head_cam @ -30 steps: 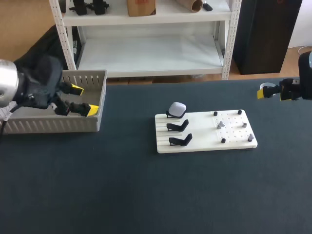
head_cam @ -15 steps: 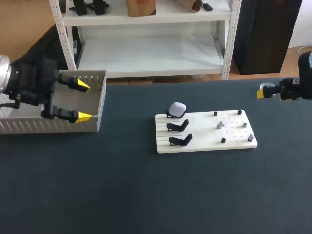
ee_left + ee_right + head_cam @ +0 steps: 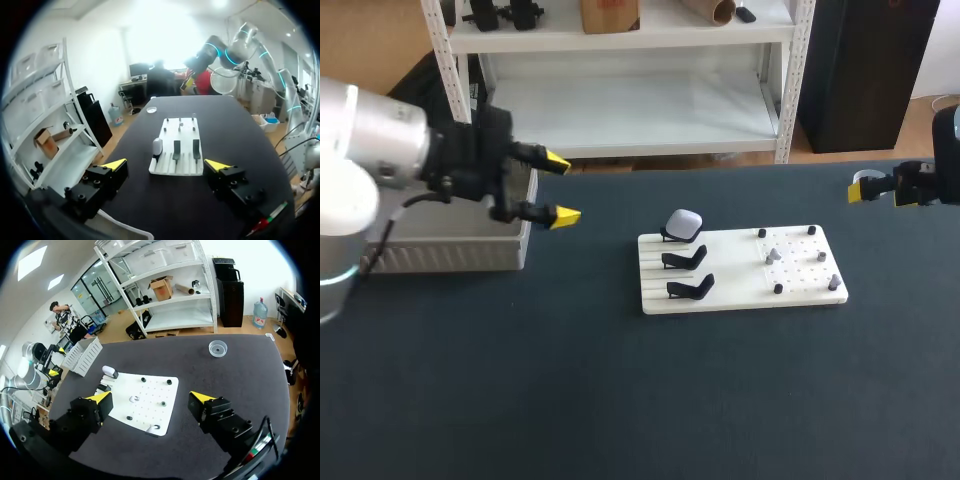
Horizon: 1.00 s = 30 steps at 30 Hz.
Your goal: Pick up each earbud case from the left stands, insert the matching earbuds, close the lid, and place the case in the box.
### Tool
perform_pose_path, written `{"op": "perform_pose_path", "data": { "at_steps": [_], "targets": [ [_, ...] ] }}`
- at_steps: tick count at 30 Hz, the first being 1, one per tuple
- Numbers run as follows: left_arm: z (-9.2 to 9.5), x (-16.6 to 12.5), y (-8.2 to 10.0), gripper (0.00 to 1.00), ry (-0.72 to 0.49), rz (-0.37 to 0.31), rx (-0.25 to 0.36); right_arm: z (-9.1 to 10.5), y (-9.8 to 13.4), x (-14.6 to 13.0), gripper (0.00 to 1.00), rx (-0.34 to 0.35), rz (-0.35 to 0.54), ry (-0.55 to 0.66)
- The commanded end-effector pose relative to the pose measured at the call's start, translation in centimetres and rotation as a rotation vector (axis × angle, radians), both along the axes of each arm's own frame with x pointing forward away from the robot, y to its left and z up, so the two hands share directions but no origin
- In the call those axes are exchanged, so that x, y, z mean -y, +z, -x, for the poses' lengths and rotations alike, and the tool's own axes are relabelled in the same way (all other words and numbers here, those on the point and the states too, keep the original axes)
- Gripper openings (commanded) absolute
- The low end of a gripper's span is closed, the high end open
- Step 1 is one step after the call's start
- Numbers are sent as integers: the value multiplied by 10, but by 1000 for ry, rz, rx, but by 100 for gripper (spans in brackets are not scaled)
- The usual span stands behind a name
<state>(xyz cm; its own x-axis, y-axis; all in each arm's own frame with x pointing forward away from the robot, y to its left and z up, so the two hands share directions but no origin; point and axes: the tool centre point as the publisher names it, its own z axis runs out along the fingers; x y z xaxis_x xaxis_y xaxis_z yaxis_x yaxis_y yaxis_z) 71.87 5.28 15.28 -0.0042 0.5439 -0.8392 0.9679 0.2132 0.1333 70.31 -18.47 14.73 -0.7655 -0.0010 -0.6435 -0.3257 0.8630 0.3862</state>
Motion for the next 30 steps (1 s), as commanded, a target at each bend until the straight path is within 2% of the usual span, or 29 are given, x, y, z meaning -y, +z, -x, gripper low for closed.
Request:
{"op": "perform_pose_path", "data": {
  "at_steps": [1,3,5,20,21,23,30],
  "targets": [
    [-31,48,-40,100,25,5,24,2,2,0,100,-1,4,-4],
    [-35,56,-48,100,63,53,25,2,2,0,100,-1,4,-4],
    [-35,61,-53,100,63,71,17,2,2,0,100,-1,4,-4],
    [-35,61,-53,100,63,71,17,2,2,0,100,-1,4,-4],
    [-38,68,-59,100,-2,79,-16,2,2,0,100,-1,4,-4],
    [-43,77,-64,100,28,80,-17,2,2,0,100,-1,4,-4],
    [-62,103,-85,100,-5,65,-61,2,2,0,100,-1,4,-4]
  ]
}}
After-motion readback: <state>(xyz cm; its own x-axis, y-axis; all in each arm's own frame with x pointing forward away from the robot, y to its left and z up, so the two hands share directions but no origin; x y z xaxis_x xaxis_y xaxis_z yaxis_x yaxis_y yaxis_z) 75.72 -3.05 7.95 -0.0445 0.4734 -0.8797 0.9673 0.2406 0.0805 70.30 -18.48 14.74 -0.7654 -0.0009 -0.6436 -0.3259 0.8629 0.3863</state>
